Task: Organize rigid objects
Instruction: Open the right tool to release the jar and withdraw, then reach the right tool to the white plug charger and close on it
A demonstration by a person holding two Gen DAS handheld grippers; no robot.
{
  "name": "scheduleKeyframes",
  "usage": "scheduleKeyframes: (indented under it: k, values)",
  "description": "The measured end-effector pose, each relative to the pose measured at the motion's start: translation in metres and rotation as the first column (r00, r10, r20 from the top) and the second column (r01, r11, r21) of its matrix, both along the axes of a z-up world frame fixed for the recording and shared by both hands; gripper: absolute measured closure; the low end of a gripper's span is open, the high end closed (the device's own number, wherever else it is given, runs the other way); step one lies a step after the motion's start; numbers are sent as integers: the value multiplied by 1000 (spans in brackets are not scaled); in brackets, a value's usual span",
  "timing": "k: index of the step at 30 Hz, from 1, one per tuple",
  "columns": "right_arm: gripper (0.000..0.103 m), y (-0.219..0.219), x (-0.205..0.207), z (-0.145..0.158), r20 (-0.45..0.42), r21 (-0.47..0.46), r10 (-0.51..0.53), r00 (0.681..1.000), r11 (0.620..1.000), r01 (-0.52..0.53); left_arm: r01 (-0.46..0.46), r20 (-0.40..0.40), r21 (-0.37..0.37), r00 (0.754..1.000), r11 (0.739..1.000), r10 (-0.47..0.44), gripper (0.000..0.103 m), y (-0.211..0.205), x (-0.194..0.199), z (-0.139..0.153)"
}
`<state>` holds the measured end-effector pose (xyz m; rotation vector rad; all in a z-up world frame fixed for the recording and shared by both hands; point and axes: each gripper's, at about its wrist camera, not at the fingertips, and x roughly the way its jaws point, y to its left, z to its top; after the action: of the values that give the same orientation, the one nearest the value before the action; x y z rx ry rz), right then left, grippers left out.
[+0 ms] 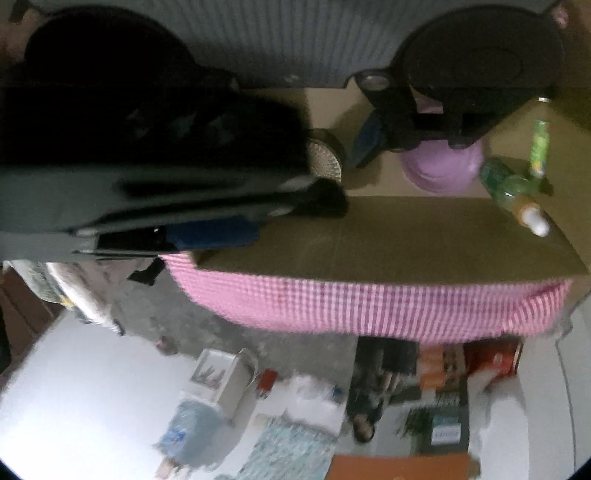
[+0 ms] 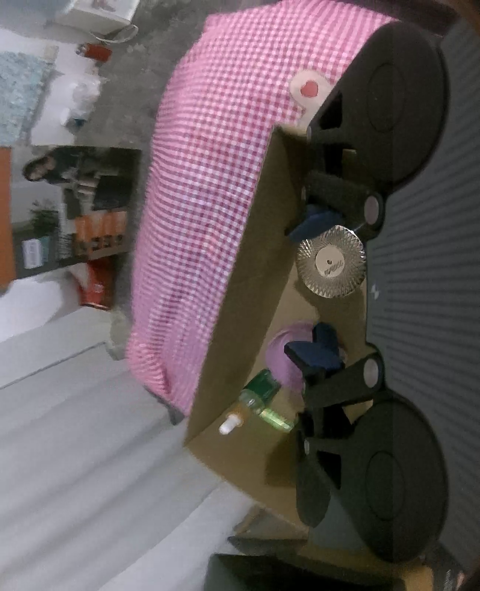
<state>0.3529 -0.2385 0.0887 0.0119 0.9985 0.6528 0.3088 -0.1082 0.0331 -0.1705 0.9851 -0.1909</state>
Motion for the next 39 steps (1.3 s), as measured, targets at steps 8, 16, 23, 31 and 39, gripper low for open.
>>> scheduleKeyframes:
  k: [8,16,23,31,39]
  values:
    - [20,-54,-93,66,213,201,-134,968,975,91,128,180,115,972,985,-148,19,12,-99,52]
    - [15,-91,-211,83,316,394,-242,917,913,105,208,288,187,923,960,-256,12,40,-212,64]
    - [15,-49,-260,35,226,398,-144,963,916,44,166,296,201,929,965,-222,12,71,-266,22]
    - [16,34,-265,-31,43,342,-1,999,940,-14,126,276,232,942,964,-190,15,91,-276,-30]
    - [37,66,-235,-65,-85,342,-11,996,939,40,81,278,255,948,963,-153,40,103,-262,-62]
